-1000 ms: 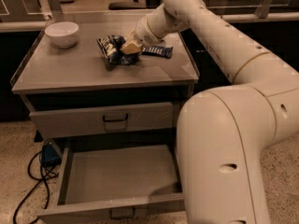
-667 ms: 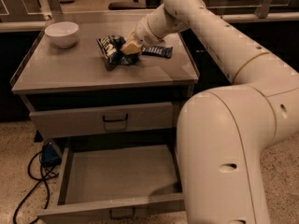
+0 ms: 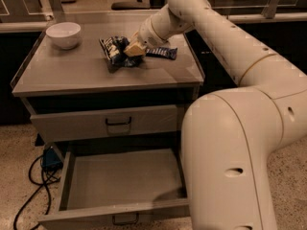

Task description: Pick blue chip bag from middle drawer and place on counter

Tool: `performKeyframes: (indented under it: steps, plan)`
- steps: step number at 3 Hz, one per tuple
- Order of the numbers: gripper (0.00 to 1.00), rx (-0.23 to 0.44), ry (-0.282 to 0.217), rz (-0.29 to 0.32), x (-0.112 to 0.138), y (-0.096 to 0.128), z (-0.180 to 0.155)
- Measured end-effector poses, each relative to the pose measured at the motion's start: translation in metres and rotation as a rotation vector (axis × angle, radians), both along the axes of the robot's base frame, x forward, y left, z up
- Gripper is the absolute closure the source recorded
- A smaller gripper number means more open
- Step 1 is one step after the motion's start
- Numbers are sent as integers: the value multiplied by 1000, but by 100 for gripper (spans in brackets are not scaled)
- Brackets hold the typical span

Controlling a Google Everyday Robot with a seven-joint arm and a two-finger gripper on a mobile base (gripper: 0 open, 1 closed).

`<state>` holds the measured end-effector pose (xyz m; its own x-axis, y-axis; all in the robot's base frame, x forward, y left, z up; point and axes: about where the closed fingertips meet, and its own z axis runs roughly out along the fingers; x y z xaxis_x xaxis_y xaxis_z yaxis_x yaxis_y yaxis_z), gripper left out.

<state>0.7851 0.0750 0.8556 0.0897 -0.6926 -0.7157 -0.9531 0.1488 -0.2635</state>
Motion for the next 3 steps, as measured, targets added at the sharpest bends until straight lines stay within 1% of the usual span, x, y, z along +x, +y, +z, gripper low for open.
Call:
performKeyframes:
  steps: [1,2,3]
  plan:
    - [12,0,0,0,0,0,0]
    - [0,0,0,0,0,0,0]
    - [0,0,0,0,0,0,0]
